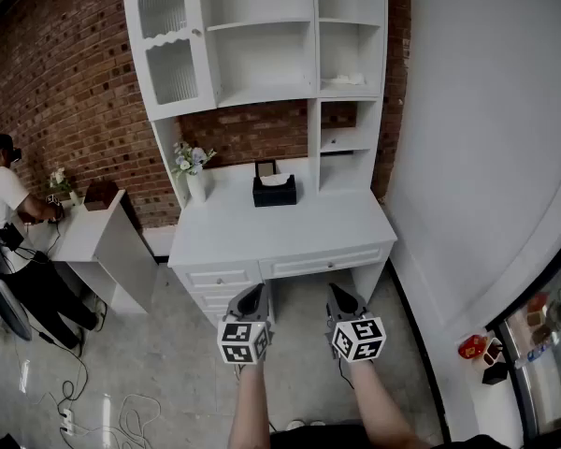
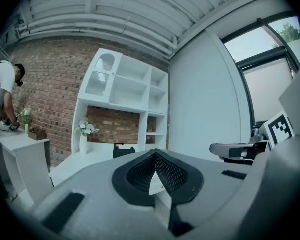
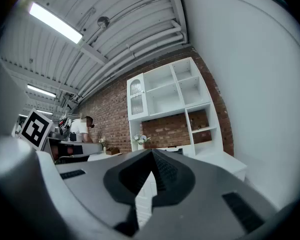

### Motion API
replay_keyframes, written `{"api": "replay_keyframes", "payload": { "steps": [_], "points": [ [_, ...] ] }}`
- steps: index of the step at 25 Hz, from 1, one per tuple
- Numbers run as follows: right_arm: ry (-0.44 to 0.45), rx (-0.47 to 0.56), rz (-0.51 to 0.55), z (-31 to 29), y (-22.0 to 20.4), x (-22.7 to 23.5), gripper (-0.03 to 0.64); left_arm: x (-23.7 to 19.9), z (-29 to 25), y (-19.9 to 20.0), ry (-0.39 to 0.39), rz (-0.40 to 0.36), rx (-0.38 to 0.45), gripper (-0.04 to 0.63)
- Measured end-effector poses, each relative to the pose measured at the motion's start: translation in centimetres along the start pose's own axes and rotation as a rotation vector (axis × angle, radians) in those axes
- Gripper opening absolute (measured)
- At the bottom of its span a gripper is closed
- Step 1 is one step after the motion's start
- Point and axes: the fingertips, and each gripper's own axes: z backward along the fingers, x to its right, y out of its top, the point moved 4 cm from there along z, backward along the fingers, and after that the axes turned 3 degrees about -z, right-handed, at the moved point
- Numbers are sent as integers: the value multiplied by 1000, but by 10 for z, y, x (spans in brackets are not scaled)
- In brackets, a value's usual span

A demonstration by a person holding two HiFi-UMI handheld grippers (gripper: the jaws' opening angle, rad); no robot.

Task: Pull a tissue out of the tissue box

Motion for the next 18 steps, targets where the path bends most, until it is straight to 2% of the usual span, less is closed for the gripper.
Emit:
{"api": "replay_keyframes", "payload": {
  "steps": [18],
  "points": [
    [3, -10, -13, -4, -7, 4, 0, 1, -4, -17, 0, 26, -31, 6]
  ]
}}
